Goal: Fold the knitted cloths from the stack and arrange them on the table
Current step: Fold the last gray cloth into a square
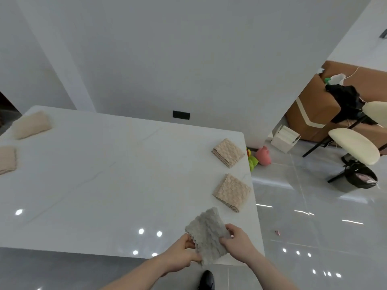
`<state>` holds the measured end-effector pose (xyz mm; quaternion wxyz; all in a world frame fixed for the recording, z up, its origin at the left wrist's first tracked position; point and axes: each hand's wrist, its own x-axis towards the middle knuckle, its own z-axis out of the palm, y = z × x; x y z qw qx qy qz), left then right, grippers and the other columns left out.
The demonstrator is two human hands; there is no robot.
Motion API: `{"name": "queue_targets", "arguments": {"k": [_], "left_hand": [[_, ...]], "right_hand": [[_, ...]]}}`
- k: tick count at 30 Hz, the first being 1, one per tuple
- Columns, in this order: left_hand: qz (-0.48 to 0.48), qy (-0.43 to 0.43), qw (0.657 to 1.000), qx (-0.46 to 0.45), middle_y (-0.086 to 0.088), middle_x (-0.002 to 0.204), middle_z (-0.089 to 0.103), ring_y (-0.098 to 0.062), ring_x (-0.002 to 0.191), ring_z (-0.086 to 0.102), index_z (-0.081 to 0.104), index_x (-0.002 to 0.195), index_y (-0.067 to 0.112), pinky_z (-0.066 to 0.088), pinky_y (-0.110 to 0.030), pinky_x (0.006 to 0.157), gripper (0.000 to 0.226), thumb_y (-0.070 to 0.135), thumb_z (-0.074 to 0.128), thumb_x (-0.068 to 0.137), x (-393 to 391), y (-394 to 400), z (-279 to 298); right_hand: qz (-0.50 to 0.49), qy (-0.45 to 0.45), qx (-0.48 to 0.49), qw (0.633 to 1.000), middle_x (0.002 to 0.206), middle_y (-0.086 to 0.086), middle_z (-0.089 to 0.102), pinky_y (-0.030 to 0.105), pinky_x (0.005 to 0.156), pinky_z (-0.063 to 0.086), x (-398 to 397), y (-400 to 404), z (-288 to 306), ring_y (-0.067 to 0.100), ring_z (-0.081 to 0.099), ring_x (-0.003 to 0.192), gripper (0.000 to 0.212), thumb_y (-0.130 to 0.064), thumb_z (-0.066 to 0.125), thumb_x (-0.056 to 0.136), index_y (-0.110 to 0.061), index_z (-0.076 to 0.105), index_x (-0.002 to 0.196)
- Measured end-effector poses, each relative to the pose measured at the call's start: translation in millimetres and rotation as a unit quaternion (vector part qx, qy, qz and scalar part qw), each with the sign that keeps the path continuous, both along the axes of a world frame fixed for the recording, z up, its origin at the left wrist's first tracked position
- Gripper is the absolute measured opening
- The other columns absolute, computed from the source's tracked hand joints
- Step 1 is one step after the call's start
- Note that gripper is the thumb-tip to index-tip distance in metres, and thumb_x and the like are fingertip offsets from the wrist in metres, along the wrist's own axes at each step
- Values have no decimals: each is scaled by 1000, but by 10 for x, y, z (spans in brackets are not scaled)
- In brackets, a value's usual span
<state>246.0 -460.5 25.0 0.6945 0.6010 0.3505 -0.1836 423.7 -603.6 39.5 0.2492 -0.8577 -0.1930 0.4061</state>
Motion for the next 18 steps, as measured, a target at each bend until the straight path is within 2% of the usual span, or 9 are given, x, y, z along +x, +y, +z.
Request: {"name": "queue_targets", "arguments": {"k": [3,5,8,10,13,15,17,18], "left_hand": [[32,10,999,1,10,125,62,-6,115,59,51,121,30,51,-26,82,58,31,75,68,316,-291,-31],[51,12,999,1,8,125,62,-4,113,59,51,122,28,51,-21,77,53,23,76,75,489,-482,-54],[68,16,997,11,2,124,61,-2,102,59,50,127,21,45,-9,64,51,6,73,84,669,-740,-110],[69,23,997,20,0,124,61,-2,94,58,49,129,19,44,-6,60,52,5,72,85,763,-877,-150],[69,37,997,16,-1,125,62,-3,94,59,50,126,21,45,-7,62,51,12,74,82,876,-980,-203],[70,41,996,23,0,122,64,-7,99,62,53,120,24,48,-11,71,51,17,77,75,933,-1006,-239],[58,53,997,25,-1,115,66,-7,99,64,55,110,23,50,-15,82,46,17,77,70,971,-1045,-281],[59,54,996,25,-1,108,66,-4,93,64,55,104,21,50,-17,80,40,13,78,71,993,-1057,-330]], "right_hand": [[28,-3,-17,999,91,-4,72,34,77,56,357,-215,-92,16,69,84,16,-23,62,82,-27,68,96],[54,-10,-29,998,91,-1,71,36,75,56,549,-314,-138,18,68,83,15,-22,59,84,-24,68,97],[81,-15,-39,996,90,-3,71,34,70,54,752,-378,-184,16,67,81,17,-22,56,85,-25,66,97],[95,-9,-48,994,90,-3,70,30,68,52,844,-397,-220,16,66,81,16,-22,55,86,-25,66,97],[104,-4,-61,993,91,-1,70,31,67,53,944,-445,-273,16,66,82,17,-22,54,87,-24,65,99],[114,0,-76,991,93,0,69,29,65,52,988,-501,-315,17,66,82,19,-20,53,88,-21,64,103],[113,-5,-88,990,94,1,68,34,70,55,1032,-571,-380,19,66,83,20,-20,52,88,-20,62,105],[112,-10,-93,989,94,0,68,36,73,56,1061,-593,-406,19,65,83,21,-21,52,88,-20,62,107]]}}
